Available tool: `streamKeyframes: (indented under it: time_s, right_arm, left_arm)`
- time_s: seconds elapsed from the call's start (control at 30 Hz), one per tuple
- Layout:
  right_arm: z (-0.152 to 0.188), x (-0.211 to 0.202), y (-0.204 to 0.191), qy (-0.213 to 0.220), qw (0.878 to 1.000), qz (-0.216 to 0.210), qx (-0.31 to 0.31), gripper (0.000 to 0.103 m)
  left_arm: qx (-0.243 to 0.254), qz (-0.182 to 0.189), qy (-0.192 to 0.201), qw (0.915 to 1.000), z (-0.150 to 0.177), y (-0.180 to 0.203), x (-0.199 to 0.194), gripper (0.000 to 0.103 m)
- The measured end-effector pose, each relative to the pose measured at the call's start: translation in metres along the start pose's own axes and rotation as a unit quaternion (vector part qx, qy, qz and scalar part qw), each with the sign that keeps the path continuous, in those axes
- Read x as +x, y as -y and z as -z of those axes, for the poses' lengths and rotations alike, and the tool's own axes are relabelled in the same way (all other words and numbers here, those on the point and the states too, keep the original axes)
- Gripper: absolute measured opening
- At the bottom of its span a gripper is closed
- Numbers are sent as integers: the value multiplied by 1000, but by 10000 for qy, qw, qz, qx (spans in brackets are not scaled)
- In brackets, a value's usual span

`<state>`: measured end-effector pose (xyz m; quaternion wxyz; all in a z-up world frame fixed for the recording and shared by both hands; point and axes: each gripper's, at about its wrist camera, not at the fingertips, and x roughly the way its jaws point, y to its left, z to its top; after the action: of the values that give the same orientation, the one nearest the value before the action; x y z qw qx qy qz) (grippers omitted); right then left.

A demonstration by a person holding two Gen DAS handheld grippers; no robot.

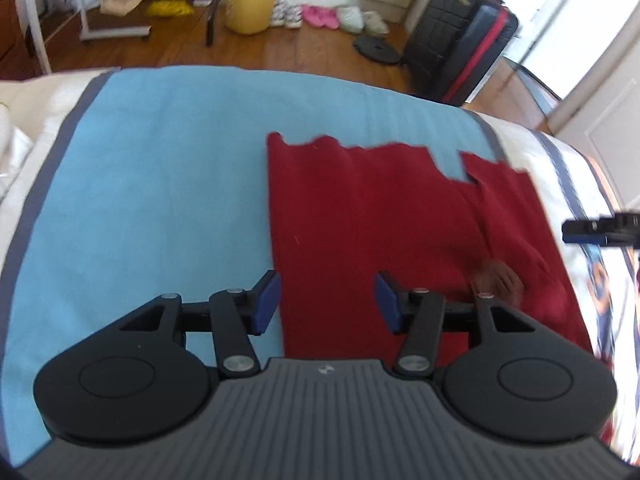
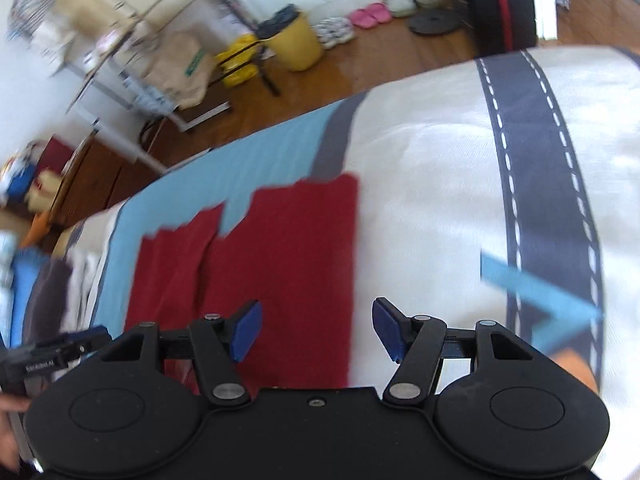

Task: Fold clothes
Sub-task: 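Grasp the sweater edge with both tools and fold it over onto the buttons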

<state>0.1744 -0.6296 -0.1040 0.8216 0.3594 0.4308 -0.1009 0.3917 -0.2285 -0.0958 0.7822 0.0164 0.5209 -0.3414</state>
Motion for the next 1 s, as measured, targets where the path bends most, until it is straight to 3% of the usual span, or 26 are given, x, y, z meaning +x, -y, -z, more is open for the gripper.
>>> streamKeyframes:
  time_s: [0.1,0.2,0.33,0.37,0.4,0.43,0.5,0.63,0.83,0.93,1.0]
  right_arm:
    - [-2,21,4,236,9994,209,165,69]
    - [-3,32,1,635,9979,-49,70,71]
    - [-2,43,3,1013,9940,-381,180,71]
    - [-1,45,3,1073,9931,-441,135,65]
    - [0,48,0,1048,9934,-469,8,53]
    - [0,51,-3,1022,9935,-496,-119,5]
    - [9,48,-9,1248,9907,-366,-411,8]
    - [32,17,-24,1833,9780,-589,-797,7]
    - [61,-58,-45,2299,9597,-1148,-1138,8]
    - [82,-96,-53,2333,9516,-1463,-1364,8]
    - [106,-118,-58,2248,9472,-1599,-1637,7]
  left_arm:
    - [-835,400,-85,9957,-13,-21,28,48]
    - [-885,182,243,9956,-17,-27,44,48]
    - [-1143,389,646,9906,-8,-29,57,51]
    - [-1154,426,620,9905,-6,-26,59,45]
    - [-1138,432,550,9910,-5,-22,59,0]
    - [-1211,527,426,9903,-3,-21,60,0]
    - [-1400,686,340,9872,5,-17,55,0]
    - [-736,525,745,9931,16,11,27,0]
    - [-676,1021,1292,9840,49,28,-43,0]
    - [-623,1218,1538,9786,83,32,-85,0]
    - [-948,1418,1638,9716,115,25,-115,0]
